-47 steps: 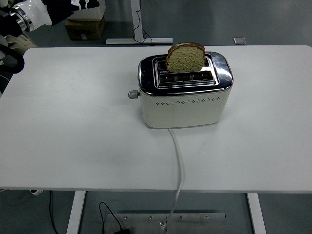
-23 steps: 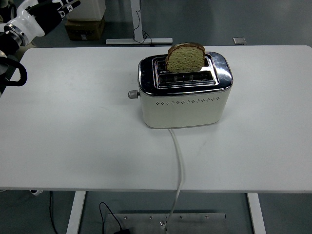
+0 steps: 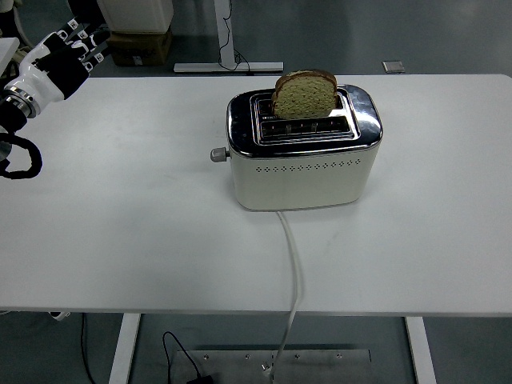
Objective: Press down toaster
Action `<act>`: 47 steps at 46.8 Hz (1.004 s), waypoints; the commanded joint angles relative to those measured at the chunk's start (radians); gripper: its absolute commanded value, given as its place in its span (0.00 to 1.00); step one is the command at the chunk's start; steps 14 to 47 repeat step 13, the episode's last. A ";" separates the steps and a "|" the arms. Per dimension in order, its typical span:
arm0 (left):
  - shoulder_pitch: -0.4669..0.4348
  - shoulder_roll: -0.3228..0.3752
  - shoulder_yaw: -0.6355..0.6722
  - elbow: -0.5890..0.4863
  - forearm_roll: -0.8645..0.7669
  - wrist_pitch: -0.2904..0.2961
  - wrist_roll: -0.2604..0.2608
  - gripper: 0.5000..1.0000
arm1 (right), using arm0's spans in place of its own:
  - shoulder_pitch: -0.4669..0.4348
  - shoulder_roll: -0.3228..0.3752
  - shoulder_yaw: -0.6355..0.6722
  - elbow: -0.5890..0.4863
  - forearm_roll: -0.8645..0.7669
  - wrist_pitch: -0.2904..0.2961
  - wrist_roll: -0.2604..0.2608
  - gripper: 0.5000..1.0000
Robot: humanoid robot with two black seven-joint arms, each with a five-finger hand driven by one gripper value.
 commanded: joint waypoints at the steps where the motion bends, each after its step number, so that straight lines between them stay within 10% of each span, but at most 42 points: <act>1: 0.006 0.001 -0.002 0.000 0.000 0.001 0.000 1.00 | 0.000 0.000 0.000 0.000 0.000 0.000 0.000 1.00; 47: 0.024 0.001 -0.002 0.002 0.000 0.007 0.000 1.00 | 0.000 0.000 0.000 0.000 0.000 0.000 0.003 1.00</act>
